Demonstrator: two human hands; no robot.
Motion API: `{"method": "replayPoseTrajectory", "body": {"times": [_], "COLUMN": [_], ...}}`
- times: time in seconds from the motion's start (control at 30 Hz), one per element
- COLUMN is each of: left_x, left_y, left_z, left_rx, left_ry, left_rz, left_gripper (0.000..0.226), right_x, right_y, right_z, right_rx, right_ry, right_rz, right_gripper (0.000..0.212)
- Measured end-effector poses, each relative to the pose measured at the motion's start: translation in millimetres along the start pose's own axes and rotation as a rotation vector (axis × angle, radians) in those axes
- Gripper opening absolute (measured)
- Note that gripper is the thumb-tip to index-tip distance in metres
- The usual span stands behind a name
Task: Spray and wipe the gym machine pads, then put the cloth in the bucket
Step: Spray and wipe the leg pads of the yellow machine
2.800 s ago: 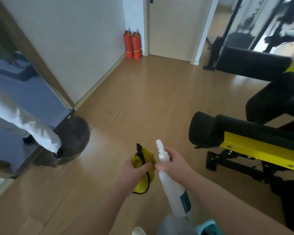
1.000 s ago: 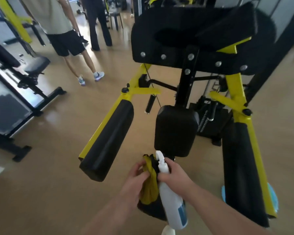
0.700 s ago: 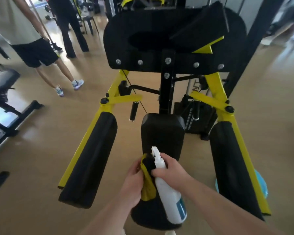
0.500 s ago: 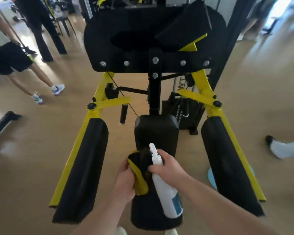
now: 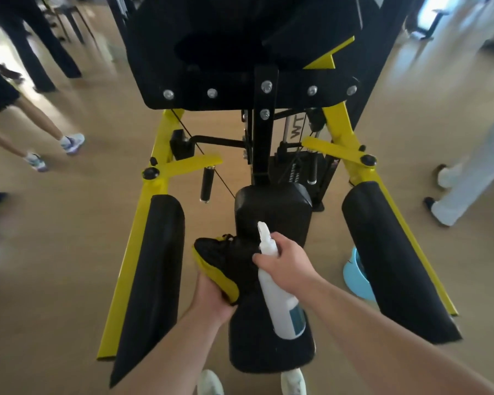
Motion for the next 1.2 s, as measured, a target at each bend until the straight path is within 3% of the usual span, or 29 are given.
{"method": "replayPoseTrajectory", "body": {"times": [0.1,0.23,0.33,0.47,0.5,0.57,0.63,0.73,0.87,1.07,1.2], "left_x": [-6,-8,-7,4,5,3,2,2,1,-1,2], "left_y": [3,8,6,-1,-3,-2,-3,-10,-21,-32,-39], "left_z": [-2,-4,-4,2,3,3,4,7,5,-1,-5], "left_rx": [0.004,-0.044,-0.020,0.151,0.227,0.390,0.520,0.584,0.725,0.685,0.653], "left_ry": [0.031,0.040,0.005,0.038,0.061,0.160,0.228,0.274,0.290,0.301,0.299], "left_rz": [-0.033,0.001,-0.074,-0.192,-0.229,-0.330,-0.365,-0.364,-0.415,-0.519,-0.519], "left_gripper": [0.047,0.041,0.059,0.095,0.091,0.048,0.035,0.036,0.037,0.048,0.055], "right_x": [-4,-13,-18,-20,-21,-22,-21,-20,-18,-11,-15], "right_y": [0,-8,-18,-28,-29,-27,-23,-14,-7,12,20], "right_z": [-3,-8,-15,-27,-26,-25,-27,-27,-21,-25,-33], "right_rx": [-0.006,0.100,0.103,0.141,0.147,0.119,0.049,-0.015,-0.005,-0.136,-0.138], "right_ry": [-0.022,-0.045,-0.040,-0.002,-0.008,-0.024,-0.039,-0.056,-0.052,-0.019,-0.020], "right_rz": [-0.034,-0.068,-0.171,-0.238,-0.189,-0.101,-0.055,-0.028,0.092,0.148,0.220], "right_gripper": [0.014,0.034,0.015,0.019,0.025,0.035,0.029,0.021,0.045,0.018,0.035]}}
Point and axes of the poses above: each hand's wrist, its own x-axis towards the middle knuckle, its own y-axis out of the palm, z = x × y, the point moved 4 cm from there along x, towards the middle knuckle, and after that the axes turned 5 degrees about -y, right-handed, at the moved point
